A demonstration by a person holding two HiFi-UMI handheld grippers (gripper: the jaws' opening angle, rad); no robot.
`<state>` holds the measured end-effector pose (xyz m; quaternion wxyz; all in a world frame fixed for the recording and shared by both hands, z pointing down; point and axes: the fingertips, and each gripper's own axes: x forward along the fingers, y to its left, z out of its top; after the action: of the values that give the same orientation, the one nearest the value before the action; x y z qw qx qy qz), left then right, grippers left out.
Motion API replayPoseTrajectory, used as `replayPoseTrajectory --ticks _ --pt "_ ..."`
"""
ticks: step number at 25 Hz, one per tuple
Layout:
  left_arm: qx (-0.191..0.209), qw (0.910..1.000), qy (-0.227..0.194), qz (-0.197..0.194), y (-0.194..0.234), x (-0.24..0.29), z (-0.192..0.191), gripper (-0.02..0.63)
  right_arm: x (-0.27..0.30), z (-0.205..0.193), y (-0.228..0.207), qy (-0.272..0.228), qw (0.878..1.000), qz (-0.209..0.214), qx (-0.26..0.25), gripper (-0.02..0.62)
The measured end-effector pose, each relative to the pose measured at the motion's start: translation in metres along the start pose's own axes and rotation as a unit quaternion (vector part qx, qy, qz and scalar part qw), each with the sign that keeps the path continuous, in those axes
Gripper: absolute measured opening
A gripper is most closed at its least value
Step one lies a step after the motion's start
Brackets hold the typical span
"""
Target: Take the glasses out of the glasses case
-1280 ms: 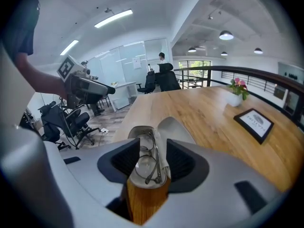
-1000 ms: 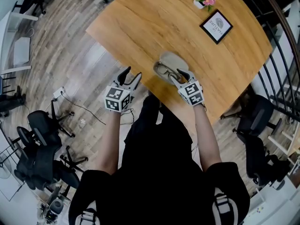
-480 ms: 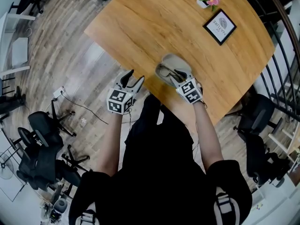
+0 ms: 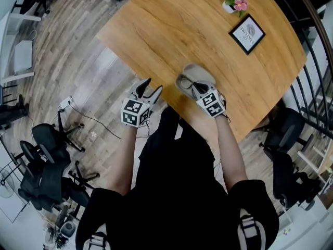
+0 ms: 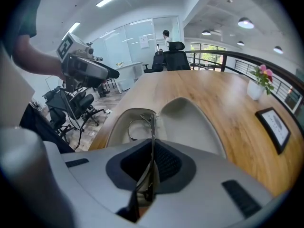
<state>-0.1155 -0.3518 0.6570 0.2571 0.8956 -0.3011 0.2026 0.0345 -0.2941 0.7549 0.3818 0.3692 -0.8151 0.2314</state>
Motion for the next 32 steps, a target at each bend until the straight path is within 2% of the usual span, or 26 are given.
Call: replayPoseTrajectory --ticks 19,32 --pt "0.019 0.9998 -0.005 -0.011 -0.007 -0.001 0.013 0.242 -0.008 0.005 0.002 -0.006 1.000 -0.005 -0.013 0.026" --pt "0.036 0.9989 -0.020 -0.022 -0.021 0.000 0.030 0.242 -0.028 0.031 -0.003 -0.035 0.999 -0.026 -0.015 0.025"
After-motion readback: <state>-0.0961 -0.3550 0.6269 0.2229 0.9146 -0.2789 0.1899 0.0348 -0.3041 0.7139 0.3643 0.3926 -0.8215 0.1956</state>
